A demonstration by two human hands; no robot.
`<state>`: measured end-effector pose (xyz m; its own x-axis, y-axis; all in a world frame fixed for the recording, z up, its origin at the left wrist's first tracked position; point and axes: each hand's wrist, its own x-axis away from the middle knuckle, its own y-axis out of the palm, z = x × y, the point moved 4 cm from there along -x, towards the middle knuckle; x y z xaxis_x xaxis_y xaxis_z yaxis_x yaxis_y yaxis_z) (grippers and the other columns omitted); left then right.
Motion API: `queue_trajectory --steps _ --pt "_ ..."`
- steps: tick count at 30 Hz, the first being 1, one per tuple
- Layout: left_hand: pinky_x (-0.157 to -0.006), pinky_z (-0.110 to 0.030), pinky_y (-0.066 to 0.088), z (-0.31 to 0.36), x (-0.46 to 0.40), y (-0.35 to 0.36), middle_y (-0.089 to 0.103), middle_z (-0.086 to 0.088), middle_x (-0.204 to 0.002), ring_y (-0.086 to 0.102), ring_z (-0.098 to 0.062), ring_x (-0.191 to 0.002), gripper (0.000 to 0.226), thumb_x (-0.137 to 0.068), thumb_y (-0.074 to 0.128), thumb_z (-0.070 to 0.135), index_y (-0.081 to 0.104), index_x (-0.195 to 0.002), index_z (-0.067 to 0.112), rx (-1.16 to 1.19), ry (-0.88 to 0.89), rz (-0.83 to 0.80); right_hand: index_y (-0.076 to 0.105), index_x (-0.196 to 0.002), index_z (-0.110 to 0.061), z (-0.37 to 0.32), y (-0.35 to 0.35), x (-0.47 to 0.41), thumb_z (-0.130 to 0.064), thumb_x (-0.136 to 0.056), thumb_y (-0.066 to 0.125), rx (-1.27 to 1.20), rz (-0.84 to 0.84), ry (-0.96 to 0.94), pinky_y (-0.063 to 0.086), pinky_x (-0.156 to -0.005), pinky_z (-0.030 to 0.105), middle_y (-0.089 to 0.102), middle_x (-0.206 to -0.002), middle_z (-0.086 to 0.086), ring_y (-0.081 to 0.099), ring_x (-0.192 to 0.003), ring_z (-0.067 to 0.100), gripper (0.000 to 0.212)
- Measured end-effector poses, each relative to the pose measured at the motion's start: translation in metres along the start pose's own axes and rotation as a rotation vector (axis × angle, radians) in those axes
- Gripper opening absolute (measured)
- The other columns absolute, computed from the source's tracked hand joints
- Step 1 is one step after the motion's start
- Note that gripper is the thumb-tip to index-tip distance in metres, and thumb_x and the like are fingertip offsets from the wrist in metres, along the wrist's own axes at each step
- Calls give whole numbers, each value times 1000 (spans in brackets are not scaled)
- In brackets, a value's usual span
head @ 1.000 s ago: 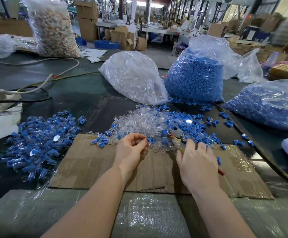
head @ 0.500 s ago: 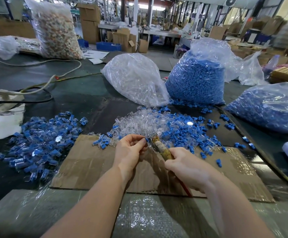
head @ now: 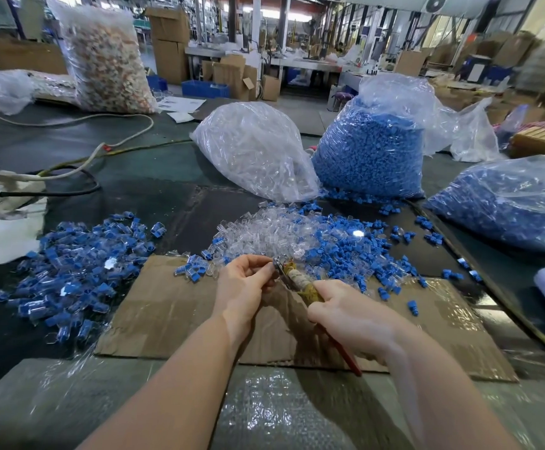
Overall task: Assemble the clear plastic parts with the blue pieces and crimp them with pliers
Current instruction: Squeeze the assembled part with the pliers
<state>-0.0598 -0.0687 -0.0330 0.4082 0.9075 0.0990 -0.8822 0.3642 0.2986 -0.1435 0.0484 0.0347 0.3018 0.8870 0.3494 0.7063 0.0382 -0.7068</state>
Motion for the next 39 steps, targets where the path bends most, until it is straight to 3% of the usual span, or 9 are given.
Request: queue_trajectory --steps 7,11,14,17,19,23,28,32,39 --pt "-46 -17 48 0 1 -1 62 -2 -59 57 -5 -47 15 -86 57 -5 61 -82 8 -7 5 6 37 -72 -22 6 7 -8 -14 -96 39 59 100 3 29 -49 19 47 -80 -5 43 -64 6 25" --pt "-47 -18 50 -1 1 -2 65 -3 -61 62 -7 -51 16 -87 56 -5 61 -82 9 4 13 20 55 -93 -18 8 12 -10 -29 -95 48 13 134 -9 47 -69 30 57 -94 -1 57 -82 15 13" --pt "-47 -21 51 -2 0 -2 67 -4 -64 65 -10 -54 15 -87 56 -4 62 -83 10 4 3 34 59 -103 -20 10 13 -11 -30 -86 60 -57 236 -43 51 -75 34 61 -99 3 60 -87 19 21" --pt "-42 -16 45 0 3 -4 63 -1 -61 58 -3 -47 14 -87 59 -1 63 -81 11 -49 42 51 49 -130 -19 21 10 -11 -26 -80 65 -62 355 12 45 -93 38 54 -120 6 52 -108 22 53" --pt "-42 -13 43 5 6 -8 62 2 -63 54 1 -47 14 -87 61 2 65 -81 14 -114 96 86 39 -140 -19 31 4 -9 -27 -82 64 18 463 64 38 -102 38 48 -126 7 43 -120 23 64" --pt "-49 -4 39 27 5 -34 61 7 -71 55 3 -55 14 -87 61 5 68 -86 17 -414 307 281 42 -133 -18 49 -13 -6 -39 -85 62 237 635 130 36 -92 36 43 -101 1 44 -110 23 56" --pt "-64 -18 35 42 -4 -81 51 4 -93 49 -12 -80 16 -92 57 16 69 -102 18 -928 365 498 35 -140 -18 67 -22 -5 -54 -88 52 375 697 237 36 -96 37 47 -119 7 43 -116 24 65" --pt "-73 -30 38 42 -9 -92 47 4 -94 47 -20 -95 18 -93 55 16 70 -104 18 -1026 335 527 34 -140 -19 73 -21 -6 -60 -88 46 462 690 275 38 -97 35 47 -125 8 43 -117 24 67" --pt "-74 -24 29 41 3 -75 49 2 -98 36 -14 -95 20 -89 60 17 67 -107 17 -1088 473 472 33 -138 -16 76 -13 -8 -59 -91 40 517 631 336 37 -101 37 40 -136 12 40 -124 27 63"
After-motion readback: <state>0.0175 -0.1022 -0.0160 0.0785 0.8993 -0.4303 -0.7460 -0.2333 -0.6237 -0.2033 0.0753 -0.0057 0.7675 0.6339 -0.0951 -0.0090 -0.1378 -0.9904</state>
